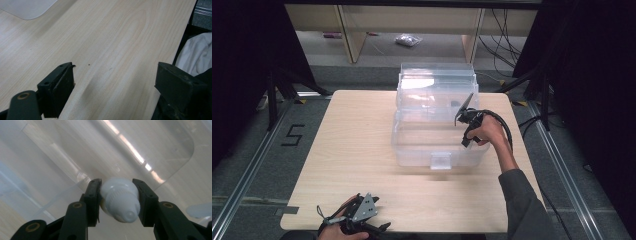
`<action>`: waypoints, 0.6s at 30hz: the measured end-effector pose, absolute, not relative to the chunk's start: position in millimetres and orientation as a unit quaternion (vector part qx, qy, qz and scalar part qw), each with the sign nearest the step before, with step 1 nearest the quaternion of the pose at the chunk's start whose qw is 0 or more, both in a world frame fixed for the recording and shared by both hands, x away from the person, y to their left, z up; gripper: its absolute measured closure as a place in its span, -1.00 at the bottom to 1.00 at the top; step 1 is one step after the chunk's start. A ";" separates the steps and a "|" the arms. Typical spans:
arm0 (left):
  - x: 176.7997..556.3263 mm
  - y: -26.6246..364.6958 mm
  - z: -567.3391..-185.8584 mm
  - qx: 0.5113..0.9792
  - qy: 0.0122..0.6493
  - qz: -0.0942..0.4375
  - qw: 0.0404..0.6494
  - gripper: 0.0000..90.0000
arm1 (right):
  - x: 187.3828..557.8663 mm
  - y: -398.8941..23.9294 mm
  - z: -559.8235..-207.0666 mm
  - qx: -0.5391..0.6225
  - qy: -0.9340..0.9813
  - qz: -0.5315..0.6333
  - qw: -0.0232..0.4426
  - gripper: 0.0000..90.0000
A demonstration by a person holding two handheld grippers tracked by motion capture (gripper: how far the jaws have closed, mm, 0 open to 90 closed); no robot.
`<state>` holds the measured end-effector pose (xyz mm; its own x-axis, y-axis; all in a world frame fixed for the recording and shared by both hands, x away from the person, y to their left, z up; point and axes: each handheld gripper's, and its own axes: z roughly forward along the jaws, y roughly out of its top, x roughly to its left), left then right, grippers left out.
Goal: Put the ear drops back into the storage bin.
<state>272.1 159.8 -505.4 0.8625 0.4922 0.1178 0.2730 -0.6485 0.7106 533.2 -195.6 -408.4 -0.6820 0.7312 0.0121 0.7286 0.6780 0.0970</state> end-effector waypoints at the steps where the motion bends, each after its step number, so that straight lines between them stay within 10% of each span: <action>1: 272.3 159.9 -505.7 0.894 0.214 0.152 0.362 -0.67 | 533.6 -195.4 -410.5 0.401 0.915 0.044 0.011 0.34; 18: 272.3 160.0 -505.3 0.895 0.215 0.152 0.361 -0.67 | 542.7 -198.3 -431.1 0.395 0.919 0.018 0.010 0.34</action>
